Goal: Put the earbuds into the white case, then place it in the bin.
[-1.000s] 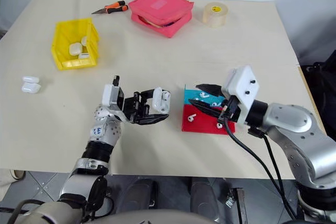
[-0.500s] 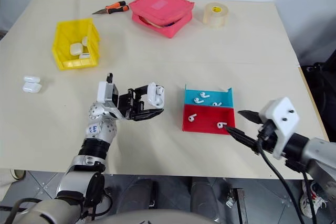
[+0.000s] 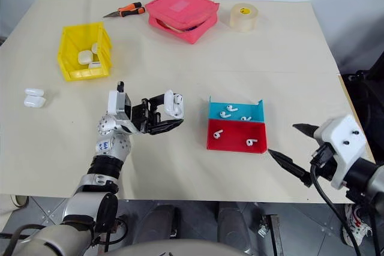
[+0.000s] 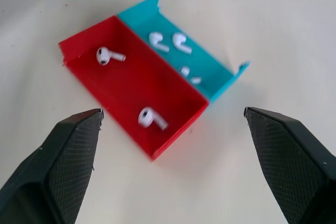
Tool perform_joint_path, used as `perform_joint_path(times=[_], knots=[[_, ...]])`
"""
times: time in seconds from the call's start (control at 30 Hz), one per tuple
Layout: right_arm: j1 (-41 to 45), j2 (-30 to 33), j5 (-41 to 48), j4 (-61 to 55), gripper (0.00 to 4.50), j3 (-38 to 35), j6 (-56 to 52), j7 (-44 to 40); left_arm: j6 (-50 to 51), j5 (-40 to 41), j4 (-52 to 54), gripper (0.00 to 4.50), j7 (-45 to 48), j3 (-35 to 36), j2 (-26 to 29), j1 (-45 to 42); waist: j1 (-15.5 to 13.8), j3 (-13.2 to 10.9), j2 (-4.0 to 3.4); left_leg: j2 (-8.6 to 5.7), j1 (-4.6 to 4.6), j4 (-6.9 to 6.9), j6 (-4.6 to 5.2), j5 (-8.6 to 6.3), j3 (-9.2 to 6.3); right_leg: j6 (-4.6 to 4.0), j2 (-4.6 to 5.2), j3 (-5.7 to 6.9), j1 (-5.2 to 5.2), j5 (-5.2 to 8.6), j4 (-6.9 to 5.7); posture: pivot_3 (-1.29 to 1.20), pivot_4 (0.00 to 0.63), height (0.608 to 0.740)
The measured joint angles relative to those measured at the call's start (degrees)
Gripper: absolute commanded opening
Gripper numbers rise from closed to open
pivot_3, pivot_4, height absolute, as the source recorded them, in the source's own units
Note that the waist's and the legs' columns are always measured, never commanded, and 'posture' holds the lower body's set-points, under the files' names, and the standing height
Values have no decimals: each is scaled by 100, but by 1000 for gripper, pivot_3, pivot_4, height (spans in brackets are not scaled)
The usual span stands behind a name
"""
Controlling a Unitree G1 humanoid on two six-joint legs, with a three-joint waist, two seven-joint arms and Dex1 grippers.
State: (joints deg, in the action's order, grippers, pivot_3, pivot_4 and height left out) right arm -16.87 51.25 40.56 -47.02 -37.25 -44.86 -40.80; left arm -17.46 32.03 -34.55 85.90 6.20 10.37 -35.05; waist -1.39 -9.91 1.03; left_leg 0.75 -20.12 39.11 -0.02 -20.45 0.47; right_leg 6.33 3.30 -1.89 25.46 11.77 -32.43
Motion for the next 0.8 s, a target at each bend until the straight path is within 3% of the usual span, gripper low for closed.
perform_joint_path(times=[0.2,0.37,0.47,0.8], knots=[[1304,94,-124,290,2541,1179,3,254,-90,-45,-15,2799,-32,103,128,-22,6,0,-1,-1,0,0,0,0,0,0,2,0,2,0,0,0,150,740],[2464,258,-456,875,2541,2283,-1,222,-103,-61,5,2799,-83,160,143,-2,-8,0,-1,-2,-3,0,0,0,-4,-1,4,3,4,0,1,0,150,740],[3037,344,-615,1272,1968,2865,-136,129,-104,-66,54,2799,-124,173,155,55,1,0,-1,-4,-5,0,0,0,1,-2,11,3,5,1,3,0,150,740],[5198,299,-1694,2989,1968,4955,-280,-640,-93,-71,488,2799,-228,138,132,383,19,-2,-5,0,-6,0,0,0,7,-1,13,8,18,0,-4,0,150,740]])
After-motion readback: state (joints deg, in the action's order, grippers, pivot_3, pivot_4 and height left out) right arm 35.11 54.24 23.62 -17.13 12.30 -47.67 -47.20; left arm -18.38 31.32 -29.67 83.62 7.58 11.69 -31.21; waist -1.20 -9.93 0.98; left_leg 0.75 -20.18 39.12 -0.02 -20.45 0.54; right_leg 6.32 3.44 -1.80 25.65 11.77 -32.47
